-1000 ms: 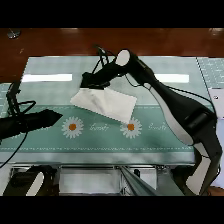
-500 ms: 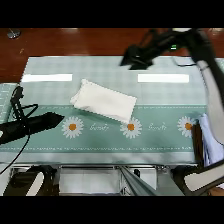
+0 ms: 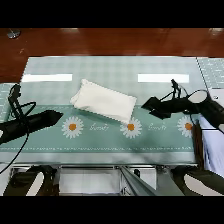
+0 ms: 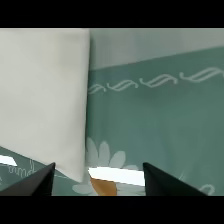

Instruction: Fold the shirts.

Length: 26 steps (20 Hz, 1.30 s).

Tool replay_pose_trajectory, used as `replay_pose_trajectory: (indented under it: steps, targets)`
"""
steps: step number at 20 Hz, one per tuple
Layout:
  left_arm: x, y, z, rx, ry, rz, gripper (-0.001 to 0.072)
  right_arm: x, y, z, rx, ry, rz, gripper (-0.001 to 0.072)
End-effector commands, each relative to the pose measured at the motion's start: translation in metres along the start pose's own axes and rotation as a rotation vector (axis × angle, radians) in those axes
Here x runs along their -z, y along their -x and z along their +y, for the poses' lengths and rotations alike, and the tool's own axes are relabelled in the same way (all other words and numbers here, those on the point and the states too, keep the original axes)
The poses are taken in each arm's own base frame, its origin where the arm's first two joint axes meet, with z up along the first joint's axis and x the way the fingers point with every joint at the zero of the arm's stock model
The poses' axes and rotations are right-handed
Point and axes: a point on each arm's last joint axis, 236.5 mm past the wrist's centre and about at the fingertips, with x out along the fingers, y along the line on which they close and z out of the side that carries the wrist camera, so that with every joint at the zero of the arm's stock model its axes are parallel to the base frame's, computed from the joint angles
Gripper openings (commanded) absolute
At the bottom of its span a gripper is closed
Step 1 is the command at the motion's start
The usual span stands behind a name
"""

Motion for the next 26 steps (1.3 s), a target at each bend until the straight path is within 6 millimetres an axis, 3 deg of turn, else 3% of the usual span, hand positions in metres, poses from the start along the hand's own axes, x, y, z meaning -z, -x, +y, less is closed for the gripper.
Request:
replay_pose_trajectory:
  steps: [1,5,9,10,12,14,17,21,23,26]
  targets:
    - [-0.002,0.000,0.000,-0.001,-0.001,-0.007,0.0018,0.026,-0.045,-0.003,-0.054,-0.092,0.081,0.0627]
    - [-0.002,0.000,0.000,-0.001,-0.001,-0.007,0.0018,0.028,-0.076,0.016,-0.068,-0.050,0.215,0.0627]
    - [-0.002,0.000,0.000,-0.001,-0.001,-0.008,0.0019,0.003,-0.091,0.047,-0.112,-0.024,0.211,0.0605]
    - [-0.002,0.000,0.000,-0.001,-0.001,-0.008,0.0018,-0.002,-0.093,0.057,-0.126,-0.004,0.212,0.0519]
    - [-0.003,0.000,0.000,-0.001,-0.001,-0.012,0.0018,-0.004,-0.093,0.084,-0.166,0.115,0.237,0.0016]
    - [-0.004,0.000,0.000,-0.002,-0.001,-0.018,0.0018,-0.015,-0.081,0.110,-0.186,0.249,0.233,0.0023]
    - [-0.004,0.000,0.000,-0.002,-0.001,-0.018,0.0019,-0.051,-0.033,0.144,-0.147,0.372,0.199,0.0023]
    - [-0.004,0.000,0.000,0.001,0.001,-0.018,0.0019,-0.108,0.069,0.177,-0.041,0.502,0.013,0.0023]
    - [-0.004,0.000,-0.003,0.011,0.007,-0.018,0.0019,-0.130,0.130,0.170,0.036,0.483,-0.087,0.0023]
    - [-0.004,0.000,-0.003,0.014,0.009,-0.017,0.0019,-0.143,0.214,0.127,0.171,0.355,-0.191,0.0023]
